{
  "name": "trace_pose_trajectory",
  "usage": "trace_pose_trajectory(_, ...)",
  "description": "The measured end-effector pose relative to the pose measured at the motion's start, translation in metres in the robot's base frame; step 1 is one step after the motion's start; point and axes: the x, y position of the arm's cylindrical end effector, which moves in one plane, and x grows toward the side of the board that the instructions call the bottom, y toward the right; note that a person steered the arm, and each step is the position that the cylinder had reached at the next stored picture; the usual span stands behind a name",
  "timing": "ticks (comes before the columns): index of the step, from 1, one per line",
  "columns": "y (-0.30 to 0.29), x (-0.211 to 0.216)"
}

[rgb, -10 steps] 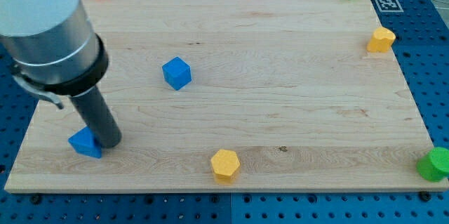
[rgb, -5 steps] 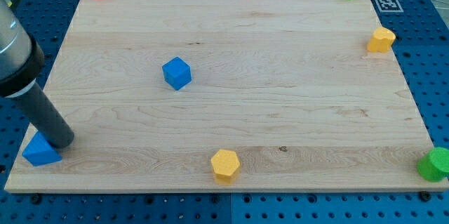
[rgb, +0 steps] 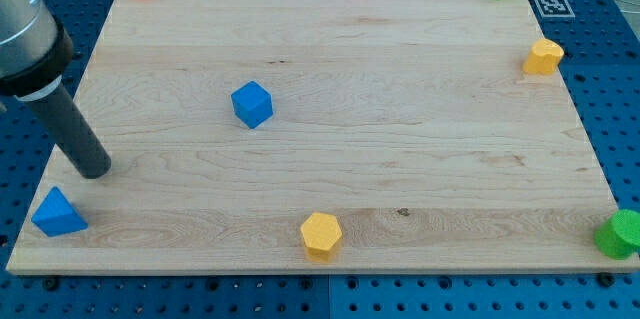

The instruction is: Push the blue triangle to the bottom left side

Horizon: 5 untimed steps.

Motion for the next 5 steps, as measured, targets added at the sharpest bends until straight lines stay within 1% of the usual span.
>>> trace_pose_trajectory(2,-0.038,0.0)
trace_pose_trajectory(5,-0.033,0.038)
